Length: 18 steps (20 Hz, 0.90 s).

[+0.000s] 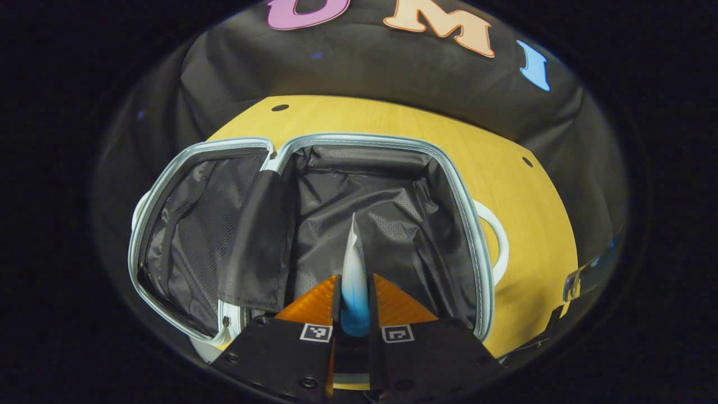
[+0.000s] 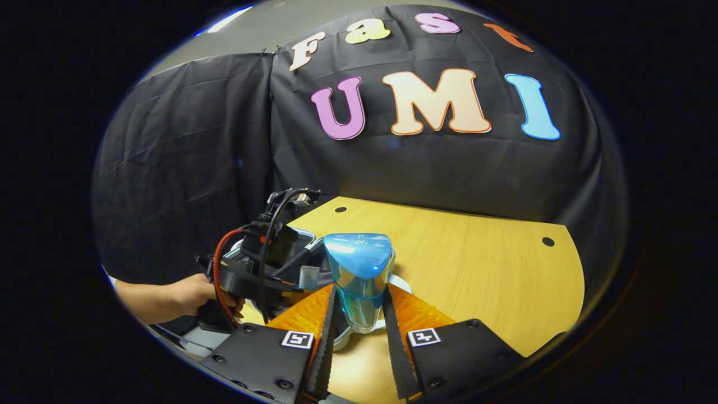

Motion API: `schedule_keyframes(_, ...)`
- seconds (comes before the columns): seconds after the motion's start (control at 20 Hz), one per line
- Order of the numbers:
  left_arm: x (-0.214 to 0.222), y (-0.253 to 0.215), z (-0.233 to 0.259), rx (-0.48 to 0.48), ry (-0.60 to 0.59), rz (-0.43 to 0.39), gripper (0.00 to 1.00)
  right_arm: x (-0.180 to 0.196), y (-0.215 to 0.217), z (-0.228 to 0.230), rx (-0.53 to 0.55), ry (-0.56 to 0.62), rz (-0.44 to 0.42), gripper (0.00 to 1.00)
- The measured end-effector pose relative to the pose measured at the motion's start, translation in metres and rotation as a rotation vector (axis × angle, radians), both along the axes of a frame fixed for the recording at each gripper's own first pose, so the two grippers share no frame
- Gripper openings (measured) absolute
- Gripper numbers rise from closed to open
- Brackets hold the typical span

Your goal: First open the suitcase, pack the skin care products into it, and then close the suitcase.

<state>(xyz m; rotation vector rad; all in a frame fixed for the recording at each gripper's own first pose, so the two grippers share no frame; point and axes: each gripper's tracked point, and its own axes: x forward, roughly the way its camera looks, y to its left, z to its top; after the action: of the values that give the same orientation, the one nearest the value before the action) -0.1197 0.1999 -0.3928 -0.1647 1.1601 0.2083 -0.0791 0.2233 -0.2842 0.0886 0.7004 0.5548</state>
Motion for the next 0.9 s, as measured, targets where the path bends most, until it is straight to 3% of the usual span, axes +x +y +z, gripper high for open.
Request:
schedule_keyframes(0.25,-0.001,0.011,-0.024,-0.001,0.050,-0.020,0.19,0.002,0.018,-0.013,-0.020,0.028,0.015,0.46)
schedule_keyframes(0.3,0.004,0.009,-0.022,-0.019,0.020,-0.027,0.32,0.002,0.022,-0.017,-0.024,0.038,0.018,0.46)
schedule_keyframes(0.45,0.022,0.013,0.008,-0.007,-0.107,-0.059,0.83,0.001,0.035,-0.033,-0.043,0.075,0.038,0.44)
schedule_keyframes(0.75,0.045,0.067,0.074,0.037,-0.273,-0.018,0.85,0.000,0.078,-0.090,-0.053,0.211,0.037,0.44)
schedule_keyframes(0.85,0.042,0.099,0.087,0.069,-0.293,0.005,0.85,-0.007,0.089,-0.118,-0.069,0.266,0.026,0.49)
schedule_keyframes(0.9,0.039,0.116,0.091,0.085,-0.294,0.018,0.85,-0.011,0.095,-0.129,-0.070,0.297,0.017,0.44)
